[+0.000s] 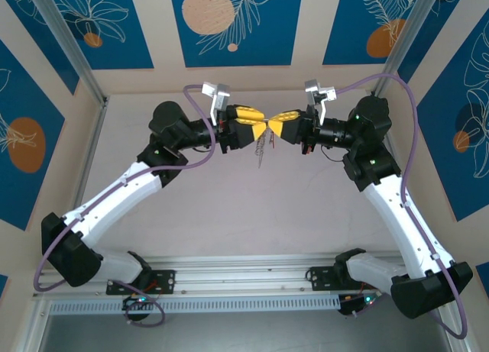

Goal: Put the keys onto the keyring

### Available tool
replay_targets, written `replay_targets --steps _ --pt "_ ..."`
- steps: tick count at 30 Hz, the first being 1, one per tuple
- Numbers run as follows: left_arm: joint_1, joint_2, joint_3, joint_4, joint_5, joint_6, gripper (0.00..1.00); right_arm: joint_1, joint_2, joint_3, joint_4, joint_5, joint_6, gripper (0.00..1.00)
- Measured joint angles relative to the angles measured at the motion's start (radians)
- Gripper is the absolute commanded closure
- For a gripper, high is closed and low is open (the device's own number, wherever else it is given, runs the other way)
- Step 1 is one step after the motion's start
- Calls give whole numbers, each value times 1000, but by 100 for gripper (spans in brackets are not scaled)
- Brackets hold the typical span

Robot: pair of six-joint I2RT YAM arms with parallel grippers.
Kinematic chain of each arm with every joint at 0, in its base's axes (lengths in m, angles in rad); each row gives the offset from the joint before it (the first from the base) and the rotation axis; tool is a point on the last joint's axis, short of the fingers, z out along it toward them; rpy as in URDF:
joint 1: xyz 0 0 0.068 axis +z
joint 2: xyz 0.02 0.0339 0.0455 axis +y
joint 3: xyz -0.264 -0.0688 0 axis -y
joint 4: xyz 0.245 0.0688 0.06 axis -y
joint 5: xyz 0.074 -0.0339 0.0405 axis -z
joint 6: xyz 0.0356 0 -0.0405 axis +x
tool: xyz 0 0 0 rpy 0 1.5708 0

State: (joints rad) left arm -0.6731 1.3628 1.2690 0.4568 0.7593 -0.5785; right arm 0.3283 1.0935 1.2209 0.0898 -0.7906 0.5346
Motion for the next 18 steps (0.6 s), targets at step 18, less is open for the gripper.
replay_targets --steps 18 --pt "0 16 2 38 1 -26 76 8 18 0 6 2 6 100"
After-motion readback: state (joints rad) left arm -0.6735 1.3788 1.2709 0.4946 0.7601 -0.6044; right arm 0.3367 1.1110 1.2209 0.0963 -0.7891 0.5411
